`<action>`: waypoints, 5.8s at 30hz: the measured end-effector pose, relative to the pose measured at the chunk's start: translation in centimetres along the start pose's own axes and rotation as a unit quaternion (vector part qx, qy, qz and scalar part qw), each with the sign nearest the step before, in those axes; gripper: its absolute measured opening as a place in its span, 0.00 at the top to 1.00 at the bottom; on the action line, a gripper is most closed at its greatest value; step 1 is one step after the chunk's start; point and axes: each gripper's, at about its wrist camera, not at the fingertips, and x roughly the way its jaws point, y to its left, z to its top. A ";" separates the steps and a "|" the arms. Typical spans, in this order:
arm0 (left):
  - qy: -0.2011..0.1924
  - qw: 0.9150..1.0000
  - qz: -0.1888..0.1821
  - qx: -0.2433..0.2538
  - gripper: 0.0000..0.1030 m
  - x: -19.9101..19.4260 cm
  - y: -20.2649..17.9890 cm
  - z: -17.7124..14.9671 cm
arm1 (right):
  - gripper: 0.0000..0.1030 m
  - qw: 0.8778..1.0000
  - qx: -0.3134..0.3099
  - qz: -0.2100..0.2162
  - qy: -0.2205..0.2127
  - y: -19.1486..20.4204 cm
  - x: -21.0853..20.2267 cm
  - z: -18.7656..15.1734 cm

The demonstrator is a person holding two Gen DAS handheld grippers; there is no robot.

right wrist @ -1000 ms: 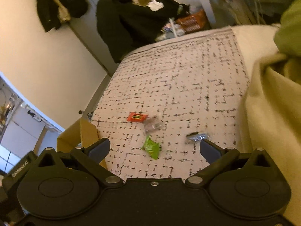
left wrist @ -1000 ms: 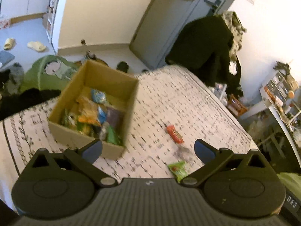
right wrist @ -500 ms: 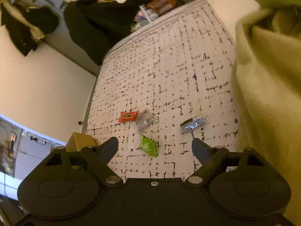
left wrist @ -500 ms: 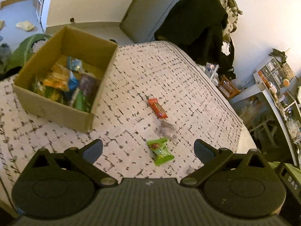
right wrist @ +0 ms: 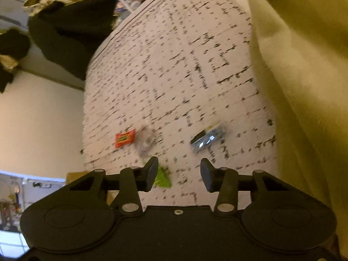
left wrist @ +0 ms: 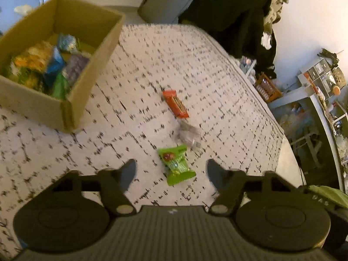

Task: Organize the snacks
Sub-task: 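Move both grippers back toward the remaining snacks on the bed, then grasp the green pack with the left gripper while the right grasps the silver wrapper, then carry the green pack and silver wrapper over the cardboard box, then open both grippers to drop the packs into the box, then move both grippers back toward the orange candy bar and clear wrapper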

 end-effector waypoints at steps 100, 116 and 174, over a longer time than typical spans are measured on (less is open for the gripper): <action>-0.091 0.986 0.138 0.012 0.68 -6.4 12.0 12.1 | 0.83 0.883 -0.411 0.226 -0.019 23.9 6.5 -12.7; -0.106 0.982 0.153 0.002 0.43 -8.0 11.6 12.9 | 0.40 0.886 -0.410 0.209 -0.050 22.7 2.6 -11.1; -0.113 0.989 0.058 0.073 0.01 -10.5 1.6 8.4 | 0.00 0.940 -0.333 0.050 -0.054 11.3 -3.9 -0.9</action>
